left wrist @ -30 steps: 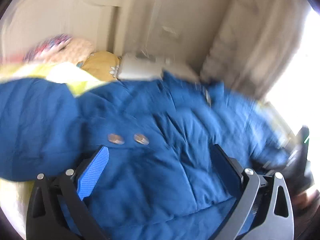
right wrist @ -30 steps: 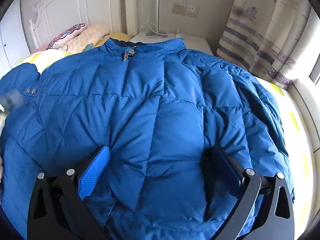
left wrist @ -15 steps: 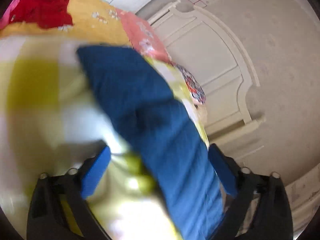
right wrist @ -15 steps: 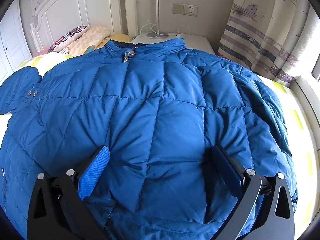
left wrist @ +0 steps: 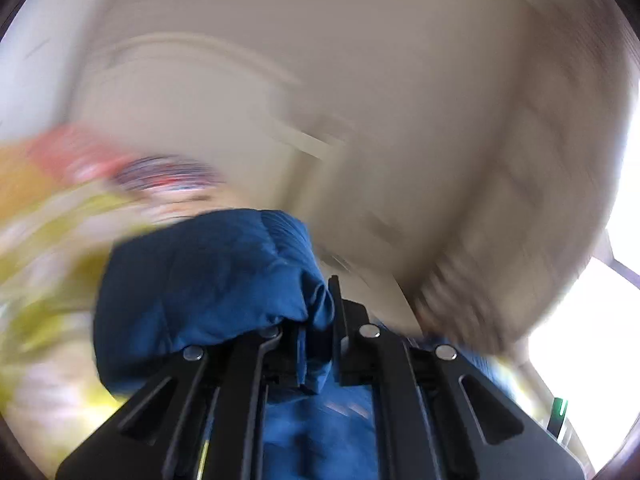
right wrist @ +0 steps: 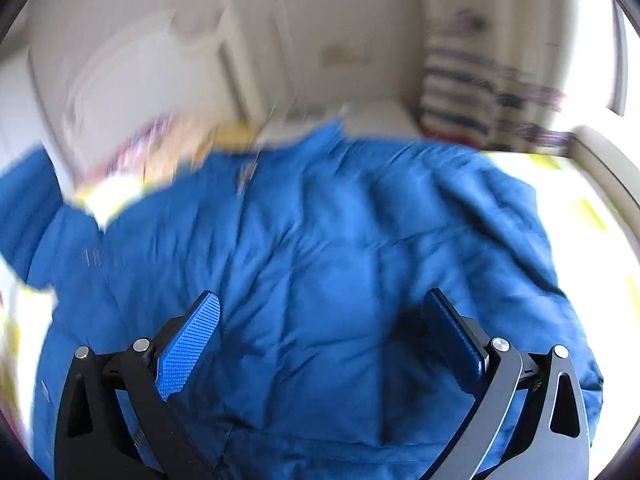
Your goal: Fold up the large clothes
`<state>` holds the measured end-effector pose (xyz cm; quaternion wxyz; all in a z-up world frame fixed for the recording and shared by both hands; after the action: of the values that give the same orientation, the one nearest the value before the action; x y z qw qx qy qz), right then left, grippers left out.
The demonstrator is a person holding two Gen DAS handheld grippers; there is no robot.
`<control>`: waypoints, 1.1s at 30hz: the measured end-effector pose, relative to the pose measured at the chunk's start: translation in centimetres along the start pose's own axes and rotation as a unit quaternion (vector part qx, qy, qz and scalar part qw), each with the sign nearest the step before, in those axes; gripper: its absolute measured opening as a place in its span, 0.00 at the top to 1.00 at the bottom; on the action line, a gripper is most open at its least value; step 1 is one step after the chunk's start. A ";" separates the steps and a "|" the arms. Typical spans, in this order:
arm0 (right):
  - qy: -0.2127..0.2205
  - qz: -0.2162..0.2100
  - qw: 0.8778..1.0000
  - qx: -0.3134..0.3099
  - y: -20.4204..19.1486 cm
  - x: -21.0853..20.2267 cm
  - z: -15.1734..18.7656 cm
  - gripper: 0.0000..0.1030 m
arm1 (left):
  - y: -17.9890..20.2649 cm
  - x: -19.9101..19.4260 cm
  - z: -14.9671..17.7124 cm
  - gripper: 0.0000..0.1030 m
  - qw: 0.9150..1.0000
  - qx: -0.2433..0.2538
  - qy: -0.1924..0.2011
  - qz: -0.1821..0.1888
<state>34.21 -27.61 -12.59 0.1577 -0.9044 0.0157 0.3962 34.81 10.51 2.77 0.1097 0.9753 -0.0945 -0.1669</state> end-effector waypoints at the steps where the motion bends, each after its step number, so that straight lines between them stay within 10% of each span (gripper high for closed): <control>1: 0.031 -0.007 0.999 0.035 1.2 -1.1 -0.8 0.05 | 2.9 1.0 0.9 0.91 0.999 0.030 -0.013 0.014; 4: 0.074 -0.011 0.993 0.093 3.7 -2.6 -2.0 0.05 | 12.4 5.7 6.2 0.87 0.986 0.130 -0.086 0.058; 8: 0.053 -0.012 0.987 0.151 6.1 -1.5 -1.7 0.05 | 18.4 12.4 16.5 0.66 0.939 0.202 -0.268 0.077; 13: 0.046 -0.010 0.989 0.140 5.7 -1.0 -1.9 0.05 | 19.9 11.7 17.9 0.19 0.923 0.240 -0.279 0.114; 17: 0.043 -0.007 0.990 0.132 5.6 -0.8 -2.0 0.05 | 18.2 7.7 14.2 0.15 0.946 0.222 -0.214 0.104; 21: 0.042 -0.007 0.990 0.133 5.9 -0.9 -1.7 0.05 | 10.9 4.2 10.3 0.02 0.976 0.156 -0.149 -0.001; 33: 0.032 -0.004 0.995 0.091 4.4 -0.7 -1.1 0.04 | -2.6 4.8 15.7 0.02 0.954 0.070 -0.257 -0.140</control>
<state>33.83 -32.24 -12.54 0.2398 -0.8988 0.0532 0.3631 34.21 9.10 -13.80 -0.0111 0.9081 0.0070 -0.4185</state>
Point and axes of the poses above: each gripper's, at about its wrist camera, not at the fingertips, and x roughly the way its jaws point, y to its right, z to its underside, the point moved 7 cm from there along x, roughly the way its jaws point, and after that the axes turned 4 degrees about x, right-handed, at the moved point
